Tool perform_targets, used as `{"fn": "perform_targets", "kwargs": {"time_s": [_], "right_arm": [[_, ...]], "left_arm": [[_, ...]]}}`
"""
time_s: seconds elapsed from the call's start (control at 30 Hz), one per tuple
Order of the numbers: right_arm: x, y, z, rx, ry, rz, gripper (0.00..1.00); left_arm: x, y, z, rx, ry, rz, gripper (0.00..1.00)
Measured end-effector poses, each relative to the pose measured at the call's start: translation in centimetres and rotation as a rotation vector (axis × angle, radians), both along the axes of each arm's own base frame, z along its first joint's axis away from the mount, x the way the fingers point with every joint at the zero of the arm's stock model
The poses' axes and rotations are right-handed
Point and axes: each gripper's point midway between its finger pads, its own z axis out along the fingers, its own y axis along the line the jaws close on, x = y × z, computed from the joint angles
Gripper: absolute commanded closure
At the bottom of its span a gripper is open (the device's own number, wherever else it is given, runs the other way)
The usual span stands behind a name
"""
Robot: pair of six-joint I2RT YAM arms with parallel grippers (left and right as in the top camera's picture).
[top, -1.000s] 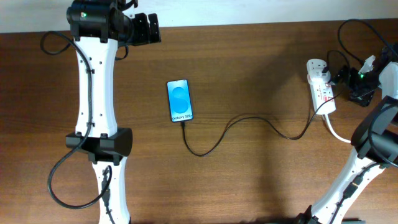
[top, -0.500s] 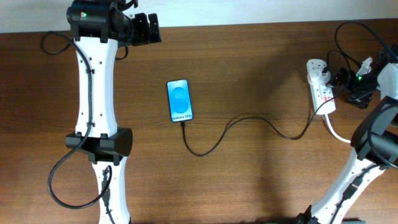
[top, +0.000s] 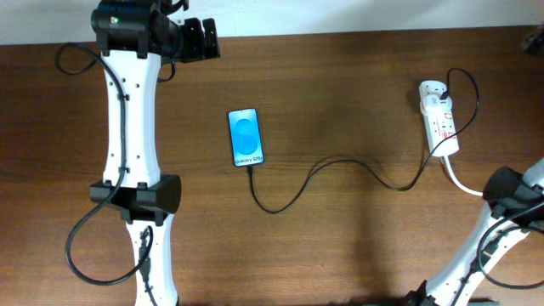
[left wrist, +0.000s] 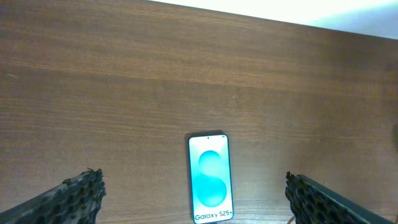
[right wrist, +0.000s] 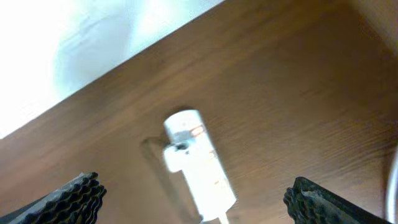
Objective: Plug charger to phone and switch on socket
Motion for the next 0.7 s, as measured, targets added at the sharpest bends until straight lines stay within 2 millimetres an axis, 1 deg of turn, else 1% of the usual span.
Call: {"fn": "perform_targets", "kwargs": {"time_s": [0.03,0.1,0.13,0.17,0.2,0.23,0.27,0.3,0.33,0.37,0.4,0.43,0.47,0.5,0.57,0.6,0.67,0.7], "right_arm": [[0.3,1.6,0.9,-0.011,-0.015,0.04,0.02],[1.0,6.1,3.1,-0.035,-0.06,0.14,0.02],[1.1,9.7,5.0,-0.054,-0.097,0.21,0.02],[0.8,12.1,6.4,-0.066,-0.126,0.261,0.02],[-0.1,16.2,8.6,-0.088,-0.174,0.351,0.02],[-2.2,20.3,11.2,-0.111,-0.214,0.436,0.02],[-3.4,20.9,11.4,-0.12,-0.193,0.441,0.02],[-6.0,21.8,11.6,-0.134,-0.154,0.451,0.02],[-7.9,22.3,11.2,-0.132,-0.117,0.461,0.01],[-10.8,22.8,9.8,-0.123,-0.047,0.472,0.02],[-13.0,23.1,8.9,-0.128,-0.017,0.479,0.02],[-13.6,23.1,8.2,-0.149,-0.035,0.486,0.02],[-16.1,23.1,6.1,-0.155,0.006,0.497,0.02],[-16.6,23.2,4.8,-0.183,-0.044,0.504,0.02],[-19.1,23.9,-0.7,-0.165,-0.039,0.533,0.01],[-21.5,24.7,-4.1,-0.113,0.013,0.561,0.02],[-23.3,25.3,-6.7,-0.065,0.059,0.57,0.02],[-24.3,25.4,-8.0,-0.039,0.122,0.568,0.02]], "left_arm": [[0.0,0.0,0.0,0.0,0.0,0.0,0.01],[0.0,0.0,0.0,0.0,0.0,0.0,0.01],[0.0,0.0,0.0,0.0,0.0,0.0,0.01],[0.0,0.0,0.0,0.0,0.0,0.0,0.01],[0.0,0.0,0.0,0.0,0.0,0.0,0.01],[0.0,0.0,0.0,0.0,0.0,-0.001,0.01],[0.0,0.0,0.0,0.0,0.0,0.0,0.01],[0.0,0.0,0.0,0.0,-0.002,0.0,0.01],[0.0,0.0,0.0,-0.001,-0.001,0.0,0.01],[0.0,0.0,0.0,0.001,-0.002,0.001,0.01],[0.0,0.0,0.0,0.002,-0.002,0.002,0.01],[0.0,0.1,0.0,0.003,0.0,0.002,0.01],[0.0,0.1,0.0,0.003,0.001,0.002,0.01],[0.1,0.1,0.0,0.004,-0.003,0.002,0.01],[0.1,0.1,0.1,0.006,-0.005,0.003,0.01],[0.0,0.1,0.0,0.006,-0.002,0.003,0.01],[0.0,0.1,0.0,0.006,-0.001,0.003,0.01],[0.0,0.1,0.0,0.006,-0.001,0.003,0.01]]}}
